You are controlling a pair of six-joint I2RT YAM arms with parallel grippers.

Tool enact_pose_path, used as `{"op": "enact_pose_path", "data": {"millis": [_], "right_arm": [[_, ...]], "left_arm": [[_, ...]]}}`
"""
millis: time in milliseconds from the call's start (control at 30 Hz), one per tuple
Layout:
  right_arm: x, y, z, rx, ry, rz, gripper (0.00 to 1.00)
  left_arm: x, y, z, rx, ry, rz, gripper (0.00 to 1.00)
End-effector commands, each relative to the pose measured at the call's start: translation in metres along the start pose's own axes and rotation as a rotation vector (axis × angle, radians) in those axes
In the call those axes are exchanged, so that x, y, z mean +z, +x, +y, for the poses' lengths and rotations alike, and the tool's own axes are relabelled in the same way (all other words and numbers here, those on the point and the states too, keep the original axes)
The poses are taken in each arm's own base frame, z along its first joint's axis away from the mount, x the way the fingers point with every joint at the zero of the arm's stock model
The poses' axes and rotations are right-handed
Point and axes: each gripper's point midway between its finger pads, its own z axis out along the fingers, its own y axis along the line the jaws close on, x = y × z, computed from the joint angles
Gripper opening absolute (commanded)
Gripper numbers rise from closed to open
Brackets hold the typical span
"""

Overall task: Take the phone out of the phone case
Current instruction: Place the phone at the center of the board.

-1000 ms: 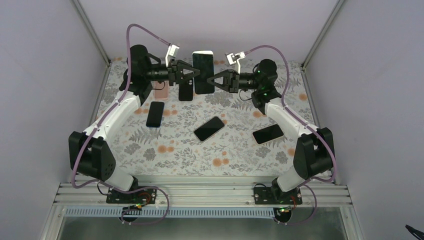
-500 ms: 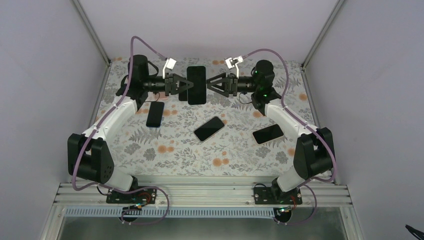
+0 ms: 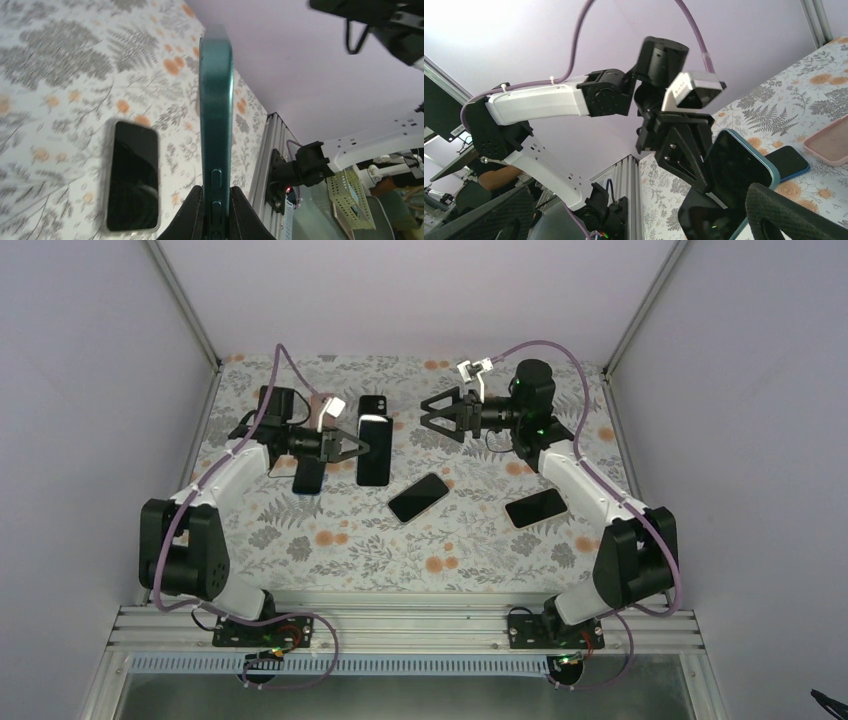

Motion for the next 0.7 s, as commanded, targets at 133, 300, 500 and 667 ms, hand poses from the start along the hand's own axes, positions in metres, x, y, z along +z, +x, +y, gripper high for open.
{"op": "enact_pose_path", "data": {"millis": [133, 300, 500, 667], "right_arm": [[-0.003, -0.005, 0.01, -0.067, 0.022, -0.005, 0.99], [-0.005, 0.0, 0.013, -0.07, 0.023, -0.007, 0.99], [-0.005, -0.001, 0.012, -0.059, 0.015, -0.008, 0.99], [-0.003, 0.0, 0.009, -0.044, 0.007, -0.007, 0.99]], "left_arm": [[-0.006, 0.045, 0.071, -0.19, -0.081, 0.045, 0.02], [-0.007, 0.061, 0.114, -0.298, -0.164, 0.058, 0.02], [-0.005, 0.069, 0.146, -0.383, -0.2, 0.074, 0.02], [-0.003, 0.072, 0.161, -0.404, -0.222, 0.08, 0.02]]}}
